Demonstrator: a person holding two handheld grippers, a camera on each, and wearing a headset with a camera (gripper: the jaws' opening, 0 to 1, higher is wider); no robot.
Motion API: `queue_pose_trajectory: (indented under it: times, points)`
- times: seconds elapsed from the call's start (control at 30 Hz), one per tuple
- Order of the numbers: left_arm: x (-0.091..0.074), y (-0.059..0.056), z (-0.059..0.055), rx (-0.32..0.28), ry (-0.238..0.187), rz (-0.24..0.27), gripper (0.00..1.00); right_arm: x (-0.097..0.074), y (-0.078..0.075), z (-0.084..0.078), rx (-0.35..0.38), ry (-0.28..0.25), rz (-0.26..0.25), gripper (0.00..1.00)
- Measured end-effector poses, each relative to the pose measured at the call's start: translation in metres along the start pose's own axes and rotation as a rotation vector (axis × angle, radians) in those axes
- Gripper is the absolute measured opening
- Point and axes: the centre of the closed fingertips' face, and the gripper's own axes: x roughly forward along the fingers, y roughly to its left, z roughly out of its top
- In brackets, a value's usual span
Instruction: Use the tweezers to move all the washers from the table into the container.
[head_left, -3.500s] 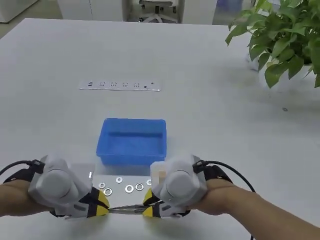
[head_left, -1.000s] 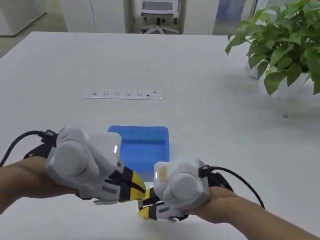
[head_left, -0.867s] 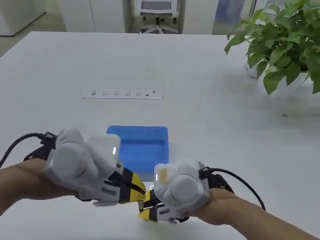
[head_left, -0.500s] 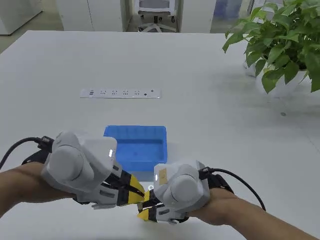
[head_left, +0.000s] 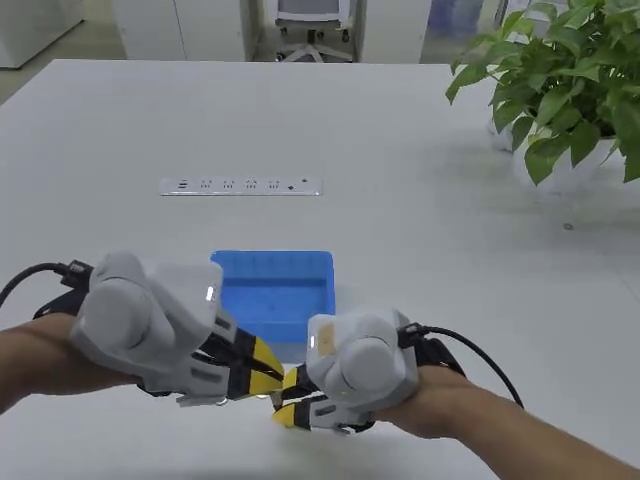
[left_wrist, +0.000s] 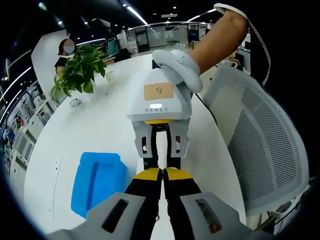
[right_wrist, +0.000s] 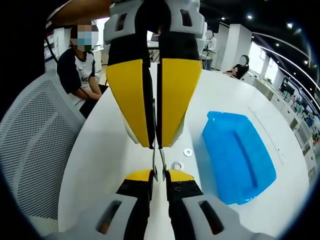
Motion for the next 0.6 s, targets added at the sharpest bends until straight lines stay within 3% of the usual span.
queue_pose_trajectory:
  times: [0.6]
  points:
    - [0.001, 0.016, -0.005, 0.014, -0.012, -0.005, 0.06, 0.003, -0.021, -0.002, 0.016, -0.011, -0.023, 0.13]
